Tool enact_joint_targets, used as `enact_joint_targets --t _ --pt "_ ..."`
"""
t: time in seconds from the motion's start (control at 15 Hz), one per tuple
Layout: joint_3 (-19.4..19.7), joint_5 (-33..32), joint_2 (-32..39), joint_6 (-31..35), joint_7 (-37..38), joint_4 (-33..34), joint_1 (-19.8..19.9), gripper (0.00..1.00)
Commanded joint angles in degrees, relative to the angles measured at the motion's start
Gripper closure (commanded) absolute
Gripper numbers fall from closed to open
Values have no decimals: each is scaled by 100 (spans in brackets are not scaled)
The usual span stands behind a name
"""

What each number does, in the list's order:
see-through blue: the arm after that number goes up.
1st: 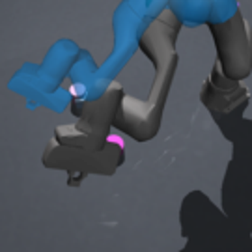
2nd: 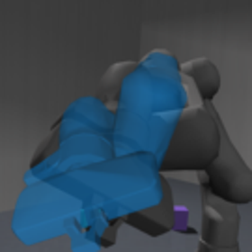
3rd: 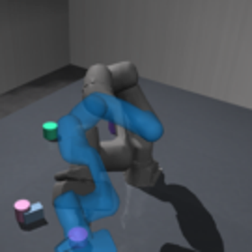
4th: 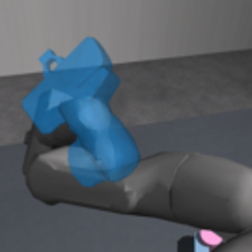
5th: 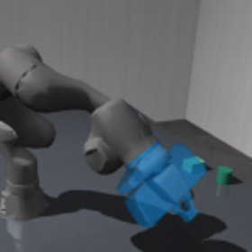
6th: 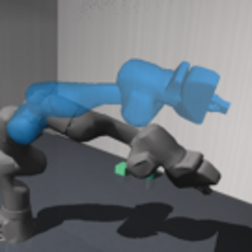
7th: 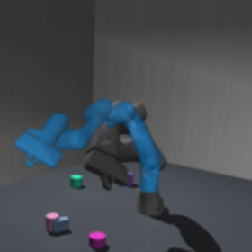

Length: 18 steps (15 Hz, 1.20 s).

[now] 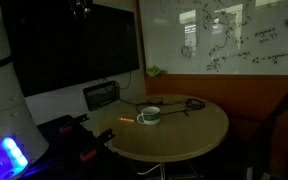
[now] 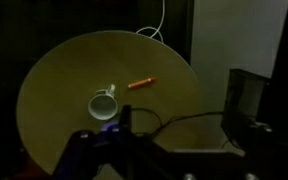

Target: Pick up the marker from the table and put it in the cup

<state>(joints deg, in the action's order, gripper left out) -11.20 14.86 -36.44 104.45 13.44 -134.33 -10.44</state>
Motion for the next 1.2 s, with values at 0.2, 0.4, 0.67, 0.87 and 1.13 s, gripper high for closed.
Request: enact_joint_targets --t 0.2,0.4,0.67,0.87,1.13 --pt "-49 32 -5 -19 -31 14 70 0" --pt "-175 5 -49 225 253 -83 154 0" --pt "-803 -27 175 1752 1576 -722 421 0" --pt "-1357 -206 791 3094 2653 -1317 619 0" --pt "-1942 -1121 1935 4450 4450 -1678 1200 0"
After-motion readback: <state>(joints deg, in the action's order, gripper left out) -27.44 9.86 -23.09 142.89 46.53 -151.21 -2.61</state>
